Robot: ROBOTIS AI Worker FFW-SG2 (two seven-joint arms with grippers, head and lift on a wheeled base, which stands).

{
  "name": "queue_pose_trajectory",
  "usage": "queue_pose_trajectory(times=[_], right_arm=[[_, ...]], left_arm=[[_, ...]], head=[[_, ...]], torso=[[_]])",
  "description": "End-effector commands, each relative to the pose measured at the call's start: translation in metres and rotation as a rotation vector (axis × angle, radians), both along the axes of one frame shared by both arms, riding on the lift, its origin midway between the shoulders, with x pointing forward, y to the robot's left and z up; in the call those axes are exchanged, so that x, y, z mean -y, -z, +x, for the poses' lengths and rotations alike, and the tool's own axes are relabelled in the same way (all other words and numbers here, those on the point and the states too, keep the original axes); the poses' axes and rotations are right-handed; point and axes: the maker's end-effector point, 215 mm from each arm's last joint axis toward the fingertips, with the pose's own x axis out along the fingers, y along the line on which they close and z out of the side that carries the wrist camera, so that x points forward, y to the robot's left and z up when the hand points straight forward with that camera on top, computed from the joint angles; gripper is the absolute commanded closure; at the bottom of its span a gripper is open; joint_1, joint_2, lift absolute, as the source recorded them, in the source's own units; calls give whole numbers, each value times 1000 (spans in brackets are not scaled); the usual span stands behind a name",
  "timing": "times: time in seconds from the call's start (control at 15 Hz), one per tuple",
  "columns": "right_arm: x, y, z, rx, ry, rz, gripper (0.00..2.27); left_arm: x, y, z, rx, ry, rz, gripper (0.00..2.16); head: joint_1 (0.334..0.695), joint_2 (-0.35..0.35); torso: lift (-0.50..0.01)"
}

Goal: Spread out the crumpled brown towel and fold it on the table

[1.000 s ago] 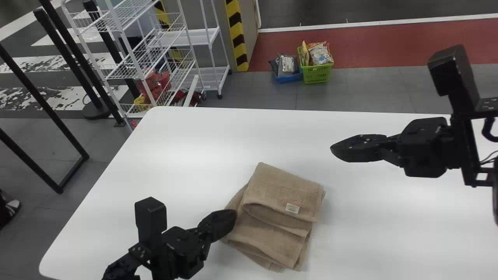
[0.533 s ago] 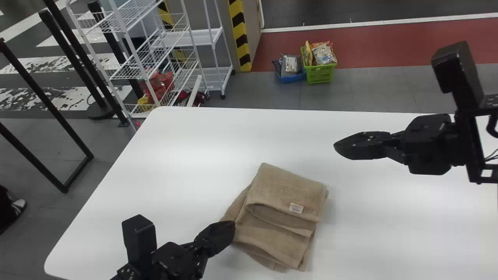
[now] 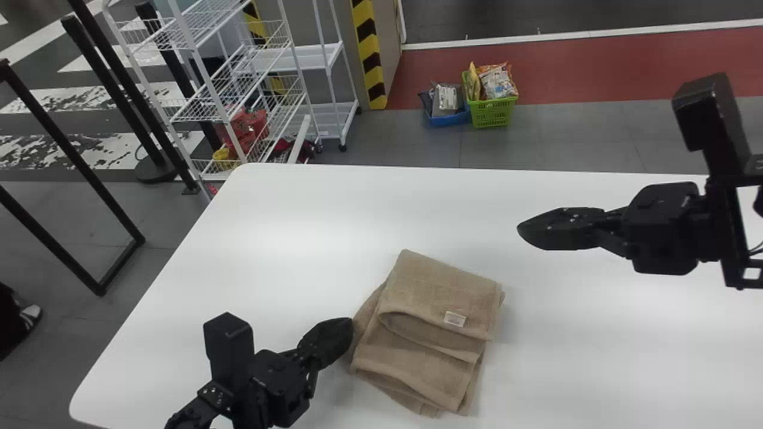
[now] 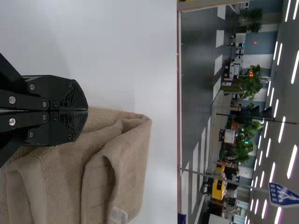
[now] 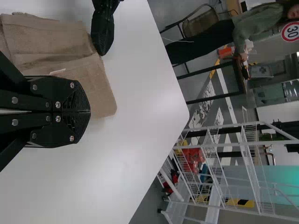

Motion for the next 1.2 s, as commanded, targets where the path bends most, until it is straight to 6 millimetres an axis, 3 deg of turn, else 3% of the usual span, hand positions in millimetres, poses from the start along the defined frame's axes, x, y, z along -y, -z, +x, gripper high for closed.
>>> queue_pose_trajectory(times=[0.0,0.4,0.67,0.73,0.8,0.87,0.93,1.0,1.07,1.13], right_arm=[[-1,-1,-1,-1,-4,3,1946],[-5,-6,1,11,-13,1,1946],[-2,-1,-1,2,-8,4,1905],[2,0,-3,9,-5,5,1463],[4,0,-9,42,-16,11,407],[8,1,-15,87,-10,7,-1],[15,1,-15,129,28,9,-1],[24,1,-15,154,84,33,6],[33,6,-12,176,151,38,46],[40,6,-10,234,203,19,56]], left_arm=[[-4,3,-4,-7,2,5,1946],[17,-4,-43,-21,47,-26,1946],[25,-24,-42,6,56,-43,1946],[23,-35,-38,22,44,-50,1926],[20,-54,-33,48,33,-57,1565],[15,-76,-27,90,20,-65,1170],[9,-91,-22,113,4,-71,809],[7,-100,-14,111,-4,-86,309],[6,-104,-7,102,-9,-98,60],[8,-108,-2,109,-8,-99,39]], head=[[695,242],[695,249],[695,234],[695,228],[695,228],[695,227],[695,227],[695,226],[695,217],[695,210]], torso=[[-127],[-127],[-127],[-127],[-127],[-127],[-127],[-127],[-127],[-127]])
